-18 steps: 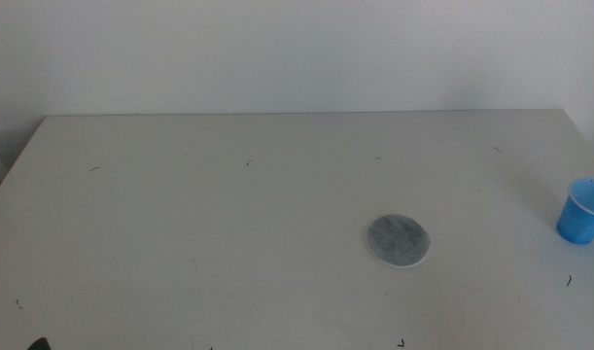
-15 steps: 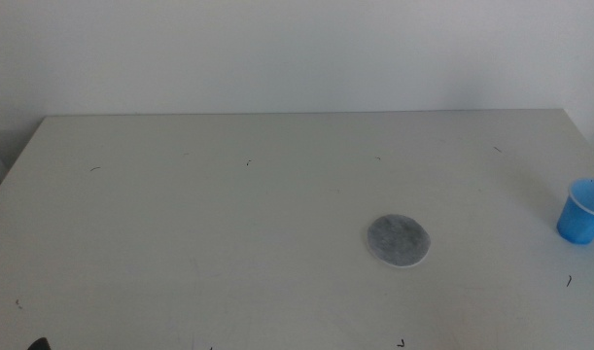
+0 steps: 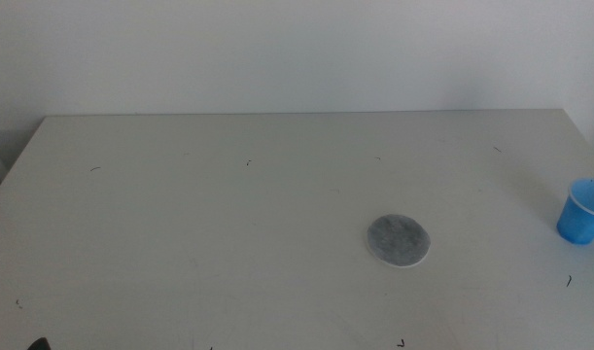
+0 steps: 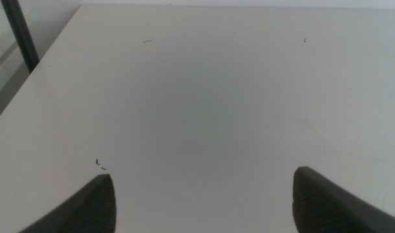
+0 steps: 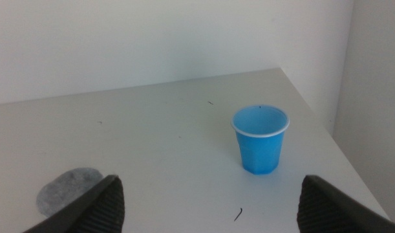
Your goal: Place an empty cup on a cup mat.
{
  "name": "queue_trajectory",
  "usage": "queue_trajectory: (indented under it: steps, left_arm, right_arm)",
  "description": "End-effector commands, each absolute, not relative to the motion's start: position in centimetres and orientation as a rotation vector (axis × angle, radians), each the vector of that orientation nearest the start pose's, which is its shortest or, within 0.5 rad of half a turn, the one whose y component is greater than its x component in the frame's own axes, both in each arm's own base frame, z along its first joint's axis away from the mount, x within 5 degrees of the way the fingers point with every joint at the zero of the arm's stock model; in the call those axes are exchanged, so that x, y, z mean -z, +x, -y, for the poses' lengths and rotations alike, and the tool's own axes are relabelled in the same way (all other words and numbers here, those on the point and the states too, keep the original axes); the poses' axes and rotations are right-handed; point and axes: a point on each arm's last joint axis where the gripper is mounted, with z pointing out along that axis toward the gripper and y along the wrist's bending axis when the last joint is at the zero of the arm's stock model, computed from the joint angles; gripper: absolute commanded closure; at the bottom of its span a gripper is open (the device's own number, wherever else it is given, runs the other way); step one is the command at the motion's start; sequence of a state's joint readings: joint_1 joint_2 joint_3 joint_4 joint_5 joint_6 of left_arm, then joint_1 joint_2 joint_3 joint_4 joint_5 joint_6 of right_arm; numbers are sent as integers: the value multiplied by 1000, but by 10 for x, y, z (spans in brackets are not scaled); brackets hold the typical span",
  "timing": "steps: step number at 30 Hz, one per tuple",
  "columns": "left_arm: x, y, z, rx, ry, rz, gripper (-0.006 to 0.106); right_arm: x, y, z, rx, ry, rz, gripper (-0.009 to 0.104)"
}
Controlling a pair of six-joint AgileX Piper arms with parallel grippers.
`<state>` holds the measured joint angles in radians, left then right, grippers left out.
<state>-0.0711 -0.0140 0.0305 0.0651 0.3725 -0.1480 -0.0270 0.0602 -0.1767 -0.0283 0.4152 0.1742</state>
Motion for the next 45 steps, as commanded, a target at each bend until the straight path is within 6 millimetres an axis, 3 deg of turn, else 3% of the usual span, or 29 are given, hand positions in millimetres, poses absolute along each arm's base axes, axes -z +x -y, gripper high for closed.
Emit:
queue_trajectory:
  steps: [1, 11, 19, 26, 35, 40, 45]
  left_arm:
    - [-178, 54, 2, 101, -38, -1795, -5]
    - [-178, 54, 2, 101, -38, -1795, -5]
    - [-178, 54, 2, 101, -38, -1795, -5]
    - [-178, 54, 2, 101, -38, -1795, -5]
    - [-178, 54, 2, 101, -38, -1795, -5]
    - [-178, 54, 2, 101, -38, -1795, -5]
    - [-178, 54, 2, 101, -38, -1795, -5]
  right_arm:
    - [-258, 55, 3, -69, 154, -1754, 4]
    - [-322, 79, 4, -48, 190, -2048, 4]
    - [-390, 114, 8, -37, 271, -2174, 4]
    - [-421, 153, 10, -5, 259, -2273, 4]
    - [-433, 218, 25, 124, 278, -2378, 4]
    - [-419, 251, 43, 111, 378, -2439, 4]
    - [-399, 272, 63, 138, 459, -2496, 4]
